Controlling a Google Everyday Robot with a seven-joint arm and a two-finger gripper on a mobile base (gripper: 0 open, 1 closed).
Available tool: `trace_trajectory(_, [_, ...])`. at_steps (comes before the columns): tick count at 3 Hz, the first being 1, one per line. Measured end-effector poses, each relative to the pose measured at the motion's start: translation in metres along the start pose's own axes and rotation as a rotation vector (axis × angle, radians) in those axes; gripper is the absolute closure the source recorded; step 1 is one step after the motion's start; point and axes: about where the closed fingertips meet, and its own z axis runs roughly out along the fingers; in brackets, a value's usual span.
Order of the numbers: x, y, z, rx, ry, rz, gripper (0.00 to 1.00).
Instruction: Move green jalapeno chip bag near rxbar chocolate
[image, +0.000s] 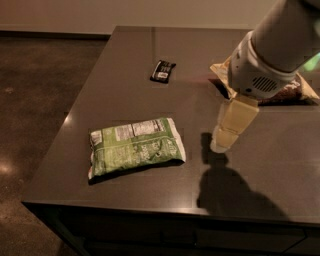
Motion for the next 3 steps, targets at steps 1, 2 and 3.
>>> trace_trajectory(1, [-0.034,0.013,0.029,-0.036,-0.045,-0.042,0.00])
trace_trajectory(2, [-0.061,0.025,0.054,-0.074,-0.068,-0.074,0.00])
trace_trajectory(3, [-0.088,0.032,0.076,-0.091,-0.078,-0.102,0.00])
